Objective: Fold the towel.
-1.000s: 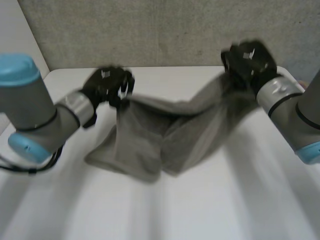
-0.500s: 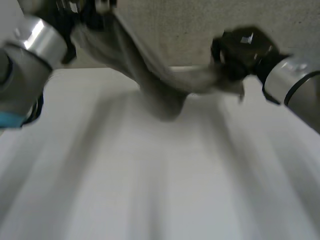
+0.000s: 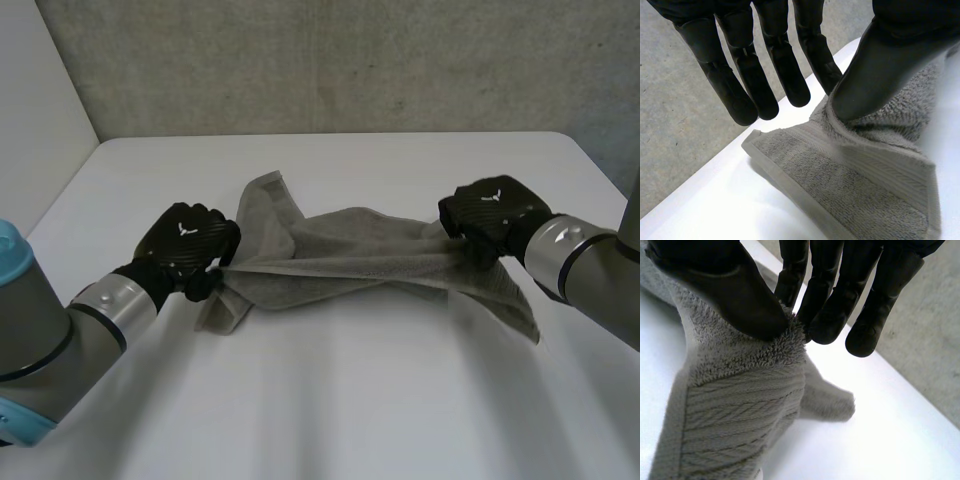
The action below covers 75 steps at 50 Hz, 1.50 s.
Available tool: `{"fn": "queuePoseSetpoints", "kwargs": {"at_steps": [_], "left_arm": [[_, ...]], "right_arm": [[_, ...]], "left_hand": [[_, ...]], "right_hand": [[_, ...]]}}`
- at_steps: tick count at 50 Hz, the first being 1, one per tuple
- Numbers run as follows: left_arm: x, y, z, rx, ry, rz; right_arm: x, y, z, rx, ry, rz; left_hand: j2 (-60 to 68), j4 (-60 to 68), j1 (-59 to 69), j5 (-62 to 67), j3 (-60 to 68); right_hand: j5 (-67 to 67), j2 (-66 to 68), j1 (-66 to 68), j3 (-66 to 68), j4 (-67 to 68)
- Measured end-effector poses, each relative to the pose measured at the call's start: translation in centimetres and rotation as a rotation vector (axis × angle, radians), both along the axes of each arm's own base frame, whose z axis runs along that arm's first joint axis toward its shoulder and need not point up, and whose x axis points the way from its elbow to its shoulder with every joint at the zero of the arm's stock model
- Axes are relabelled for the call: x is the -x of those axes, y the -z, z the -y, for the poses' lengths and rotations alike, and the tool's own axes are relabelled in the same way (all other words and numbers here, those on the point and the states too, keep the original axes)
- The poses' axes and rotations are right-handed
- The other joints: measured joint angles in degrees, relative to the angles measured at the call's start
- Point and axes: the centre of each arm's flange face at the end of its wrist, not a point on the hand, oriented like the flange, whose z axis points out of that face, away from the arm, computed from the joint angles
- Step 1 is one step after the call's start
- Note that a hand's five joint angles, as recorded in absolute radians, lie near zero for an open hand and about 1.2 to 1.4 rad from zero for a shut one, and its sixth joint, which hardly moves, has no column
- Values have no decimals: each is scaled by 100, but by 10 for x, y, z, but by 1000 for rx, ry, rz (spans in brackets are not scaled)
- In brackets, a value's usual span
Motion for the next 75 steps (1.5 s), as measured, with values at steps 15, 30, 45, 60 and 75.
{"fn": "queuePoseSetpoints", "kwargs": {"at_steps": [15,30,45,60,75], "left_arm": [[14,26,1,-84,-2,-58],[29,27,-8,-194,30,-178],[28,35,-19,-237,32,-150],[8,44,-19,-215,16,76],[14,58,1,-185,25,109]], "right_arm": [[7,41,4,-72,30,-15],[27,40,26,18,188,-22],[40,49,44,68,277,-17],[36,61,41,32,260,-27],[36,63,39,25,252,-27]], "left_hand": [[-2512,-2496,-2426,-2510,-2609],[-3482,-3460,-3410,-3608,-3649],[-6161,-6127,-6044,-6332,-6325],[-6160,-6198,-6089,-6234,-6339],[-5470,-5444,-5373,-5495,-5617]], "right_hand": [[0,0,0,0,0],[0,0,0,0,0],[0,0,0,0,0],[0,0,0,0,0],[0,0,0,0,0]]}}
